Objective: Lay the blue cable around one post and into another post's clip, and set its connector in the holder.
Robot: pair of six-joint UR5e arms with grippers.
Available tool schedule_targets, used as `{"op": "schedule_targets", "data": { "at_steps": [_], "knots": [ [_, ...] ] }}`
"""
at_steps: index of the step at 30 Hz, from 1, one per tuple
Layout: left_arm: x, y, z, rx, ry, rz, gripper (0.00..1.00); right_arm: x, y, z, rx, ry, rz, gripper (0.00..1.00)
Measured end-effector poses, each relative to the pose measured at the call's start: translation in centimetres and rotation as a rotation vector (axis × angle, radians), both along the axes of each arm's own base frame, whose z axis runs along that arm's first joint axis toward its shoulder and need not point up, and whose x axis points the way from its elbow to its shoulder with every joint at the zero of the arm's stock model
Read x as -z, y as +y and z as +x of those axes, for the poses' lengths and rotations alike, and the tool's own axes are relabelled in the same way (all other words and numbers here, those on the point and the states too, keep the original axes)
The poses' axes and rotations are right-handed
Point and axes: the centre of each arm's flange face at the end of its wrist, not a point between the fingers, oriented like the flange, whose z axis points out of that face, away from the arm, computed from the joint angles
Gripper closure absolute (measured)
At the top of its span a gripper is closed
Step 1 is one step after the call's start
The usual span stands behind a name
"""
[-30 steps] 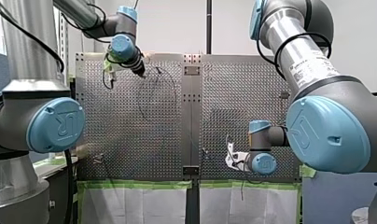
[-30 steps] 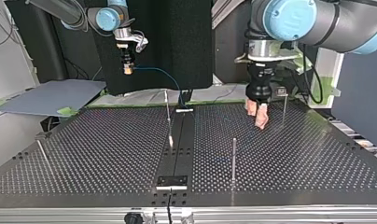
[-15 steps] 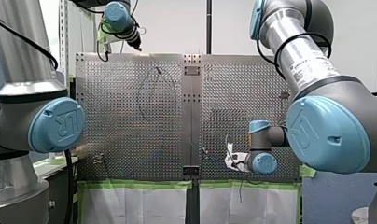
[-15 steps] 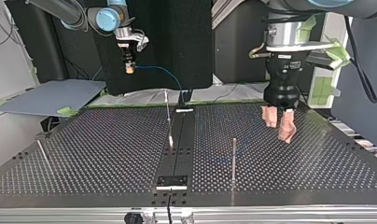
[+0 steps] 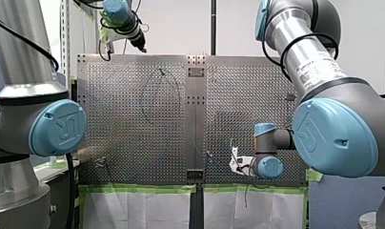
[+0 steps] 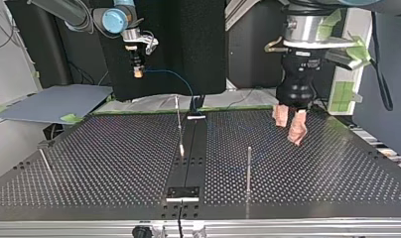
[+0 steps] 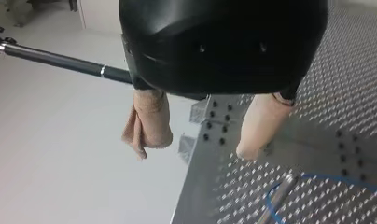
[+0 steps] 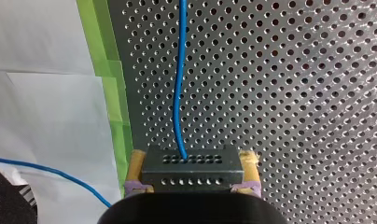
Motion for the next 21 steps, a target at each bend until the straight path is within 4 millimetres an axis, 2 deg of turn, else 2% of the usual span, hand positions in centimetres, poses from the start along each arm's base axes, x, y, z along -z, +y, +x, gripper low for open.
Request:
{"op": "schedule_targets", "data": {
  "at_steps": [9,21],
  "knots": [
    [0.05,-0.80,-0.21,0.081,0.010,-0.013,0.00,0.00,0.01,0.00,-0.001,0.002,0.000,1.00],
    [0.26,-0.72,-0.23,0.073,0.015,-0.014,0.00,0.00,0.00,0.02,-0.003,0.003,-0.001,1.00]
  ]
}}
